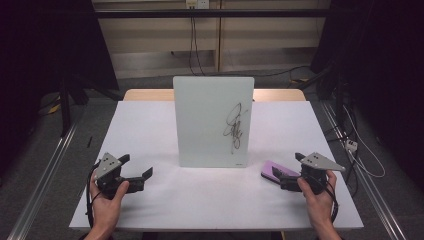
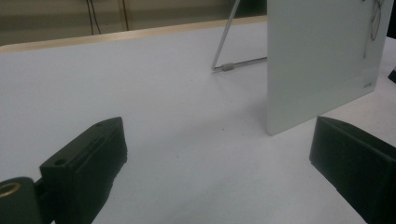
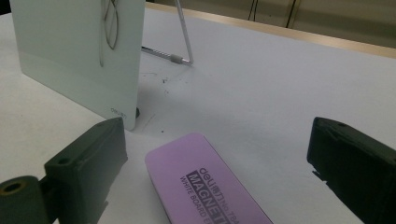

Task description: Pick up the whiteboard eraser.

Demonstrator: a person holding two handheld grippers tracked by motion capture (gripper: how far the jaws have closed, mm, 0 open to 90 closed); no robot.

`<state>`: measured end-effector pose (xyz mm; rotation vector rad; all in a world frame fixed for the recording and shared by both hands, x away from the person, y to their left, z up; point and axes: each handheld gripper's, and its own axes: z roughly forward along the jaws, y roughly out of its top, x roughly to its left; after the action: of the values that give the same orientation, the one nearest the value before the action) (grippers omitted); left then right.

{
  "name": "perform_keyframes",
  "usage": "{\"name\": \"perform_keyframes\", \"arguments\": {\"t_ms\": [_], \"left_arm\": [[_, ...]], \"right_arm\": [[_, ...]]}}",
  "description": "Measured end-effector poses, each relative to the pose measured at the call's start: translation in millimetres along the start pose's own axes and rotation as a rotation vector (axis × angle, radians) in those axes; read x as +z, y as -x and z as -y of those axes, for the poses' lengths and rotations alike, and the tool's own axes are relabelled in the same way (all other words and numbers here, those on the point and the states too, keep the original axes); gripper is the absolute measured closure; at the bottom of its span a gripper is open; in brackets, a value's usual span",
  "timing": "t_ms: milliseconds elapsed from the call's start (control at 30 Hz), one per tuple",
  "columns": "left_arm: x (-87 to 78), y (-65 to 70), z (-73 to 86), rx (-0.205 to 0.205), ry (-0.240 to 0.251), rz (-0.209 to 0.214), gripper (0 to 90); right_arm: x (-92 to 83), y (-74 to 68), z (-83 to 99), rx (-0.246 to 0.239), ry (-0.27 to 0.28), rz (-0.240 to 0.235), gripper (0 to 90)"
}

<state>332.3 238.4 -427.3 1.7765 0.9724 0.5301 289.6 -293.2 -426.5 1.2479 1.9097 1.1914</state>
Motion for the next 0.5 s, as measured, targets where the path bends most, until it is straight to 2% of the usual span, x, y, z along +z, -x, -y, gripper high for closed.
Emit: {"name": "perform_keyframes", "arguments": {"t_ms": [133, 233, 367, 500], "left_arm": [[0.7, 0.7, 0.1, 0.0, -0.003, 0.005, 4.0], [1.3, 1.9, -0.2, 0.005, -0.005, 0.009, 4.0], [2.9, 3.7, 0.1, 0.004, -0.013, 0.016, 4.0], [3.9, 3.5, 0.1, 0.006, -0.016, 0.013, 4.1]], "right_arm": [[0.6, 1.0, -0.3, 0.002, -0.011, -0.007, 5.5], [0.7, 2.0, -0.5, 0.015, -0.015, -0.042, 5.2], [-0.3, 1.6, -2.0, 0.001, -0.009, -0.036, 5.2], [2.6, 0.9, -1.1, 0.013, -0.053, -0.061, 7.7]]}}
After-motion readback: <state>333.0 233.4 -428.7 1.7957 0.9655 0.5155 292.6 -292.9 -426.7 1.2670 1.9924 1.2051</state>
